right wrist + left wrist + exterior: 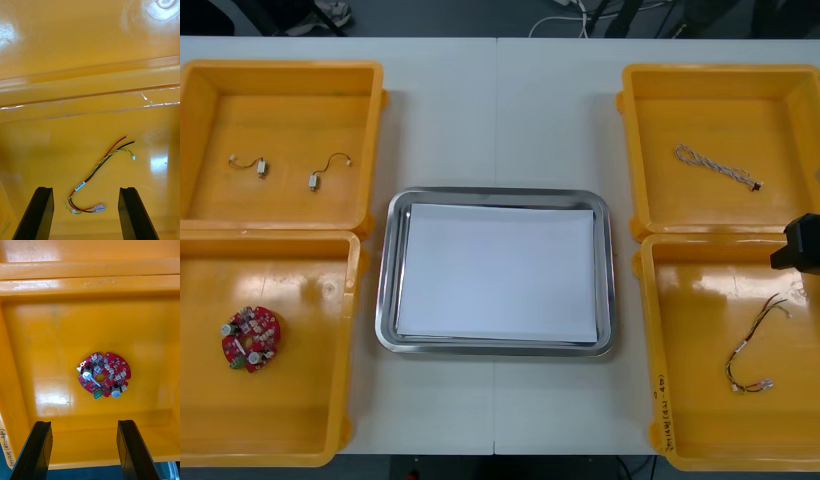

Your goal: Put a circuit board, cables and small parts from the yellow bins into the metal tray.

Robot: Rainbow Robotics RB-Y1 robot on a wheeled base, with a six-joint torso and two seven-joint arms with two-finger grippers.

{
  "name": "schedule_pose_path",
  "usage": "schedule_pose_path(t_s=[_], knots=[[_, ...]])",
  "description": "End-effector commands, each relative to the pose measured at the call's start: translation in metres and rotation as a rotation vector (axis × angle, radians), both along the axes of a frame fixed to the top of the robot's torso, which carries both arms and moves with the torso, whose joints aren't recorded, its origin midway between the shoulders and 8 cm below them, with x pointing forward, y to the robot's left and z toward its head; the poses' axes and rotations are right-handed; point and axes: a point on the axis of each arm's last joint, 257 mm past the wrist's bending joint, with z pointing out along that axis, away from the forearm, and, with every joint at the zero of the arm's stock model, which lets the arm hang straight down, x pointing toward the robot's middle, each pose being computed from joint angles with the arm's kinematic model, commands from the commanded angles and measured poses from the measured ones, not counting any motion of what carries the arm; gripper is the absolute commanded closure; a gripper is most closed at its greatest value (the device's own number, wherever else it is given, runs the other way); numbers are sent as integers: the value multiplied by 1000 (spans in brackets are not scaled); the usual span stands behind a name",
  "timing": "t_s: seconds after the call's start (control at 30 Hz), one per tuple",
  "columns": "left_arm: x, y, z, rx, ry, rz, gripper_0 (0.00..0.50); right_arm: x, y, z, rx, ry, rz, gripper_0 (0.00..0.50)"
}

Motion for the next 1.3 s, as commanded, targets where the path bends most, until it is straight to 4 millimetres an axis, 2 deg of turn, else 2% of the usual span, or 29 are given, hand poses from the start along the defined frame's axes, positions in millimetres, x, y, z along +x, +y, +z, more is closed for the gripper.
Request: schedule_pose_path(t_s=[0.03, 0.07, 0.13, 0.17, 0.37, 0.8, 1.07, 1.3], knots=[[-6, 11, 11, 55, -1, -6, 0, 6, -21, 28, -40, -59, -39, 0], [-6, 11, 11, 55, -1, -6, 0, 11, -24, 40, -53, -86, -39, 0], [-6, 11, 11, 55, -1, -6, 0, 12, -25, 43, -65, -94, -38, 0], [-10, 7, -4, 29, 30, -1, 0, 12, -24, 46, -72, -101, -34, 0], [-7, 7, 1, 38, 22, -13, 0, 10, -24, 44, -73, -97, -33, 0], [-9, 16, 6, 120, 32, -133, 0, -12, -27, 19, -72, -56, -60, 0], [-25, 22, -11, 157, 86, -231, 0, -25, -28, 1, -53, -30, -84, 0], [-22, 23, -18, 182, 62, -322, 0, -38, -22, -11, -29, -17, -100, 0]])
